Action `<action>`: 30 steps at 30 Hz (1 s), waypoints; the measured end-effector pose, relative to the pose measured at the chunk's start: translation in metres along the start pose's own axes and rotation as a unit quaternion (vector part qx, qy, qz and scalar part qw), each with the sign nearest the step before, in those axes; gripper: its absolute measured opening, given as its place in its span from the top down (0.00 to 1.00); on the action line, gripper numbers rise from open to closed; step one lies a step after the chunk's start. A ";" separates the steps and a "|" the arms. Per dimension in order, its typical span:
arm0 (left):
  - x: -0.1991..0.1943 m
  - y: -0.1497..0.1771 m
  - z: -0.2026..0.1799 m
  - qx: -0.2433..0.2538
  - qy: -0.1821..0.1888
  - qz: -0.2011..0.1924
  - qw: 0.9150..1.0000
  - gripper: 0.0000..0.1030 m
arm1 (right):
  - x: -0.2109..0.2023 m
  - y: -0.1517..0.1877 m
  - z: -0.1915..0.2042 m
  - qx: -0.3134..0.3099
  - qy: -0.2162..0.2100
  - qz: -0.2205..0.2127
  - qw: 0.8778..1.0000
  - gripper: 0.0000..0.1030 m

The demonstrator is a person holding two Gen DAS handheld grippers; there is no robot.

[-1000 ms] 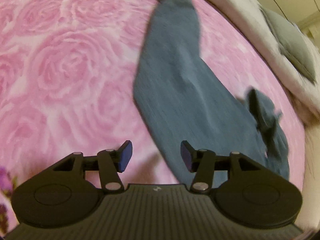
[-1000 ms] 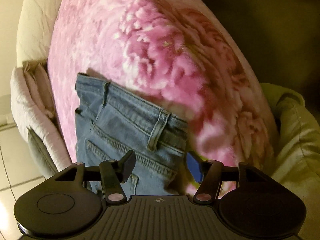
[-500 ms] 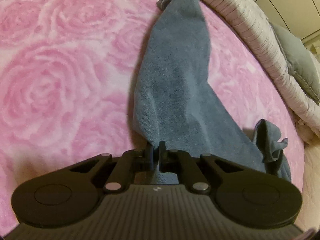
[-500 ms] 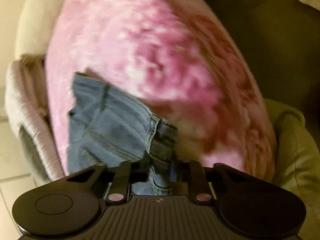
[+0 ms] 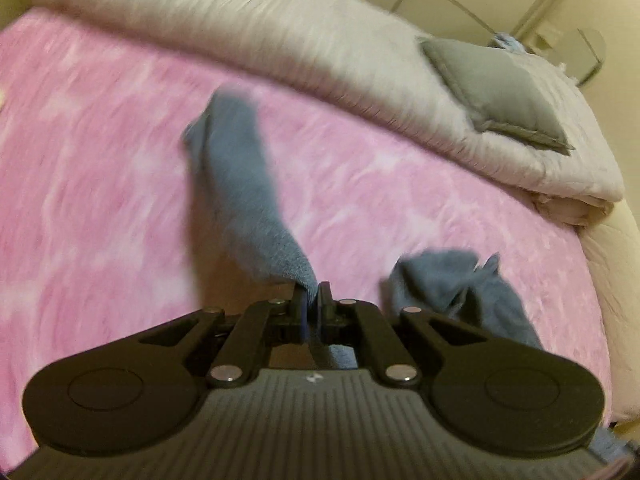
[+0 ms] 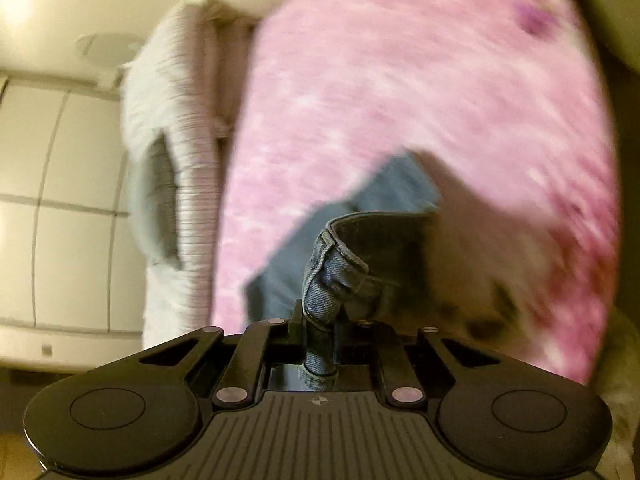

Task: Fold clothes

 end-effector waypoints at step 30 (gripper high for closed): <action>0.133 0.121 -0.124 -0.137 -0.054 0.138 0.979 0.61 | 0.160 -0.102 -0.064 -0.144 0.182 0.124 0.965 0.36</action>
Point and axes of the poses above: each gripper's, at about its wrist camera, not at the fingertips, and x roughly the way its jaws point, z to its left, y to its underside, the point moved 5 cm from there along x, roughly the way its jaws point, and after that the axes turned 1 degree about -y, right-handed, at the moved point
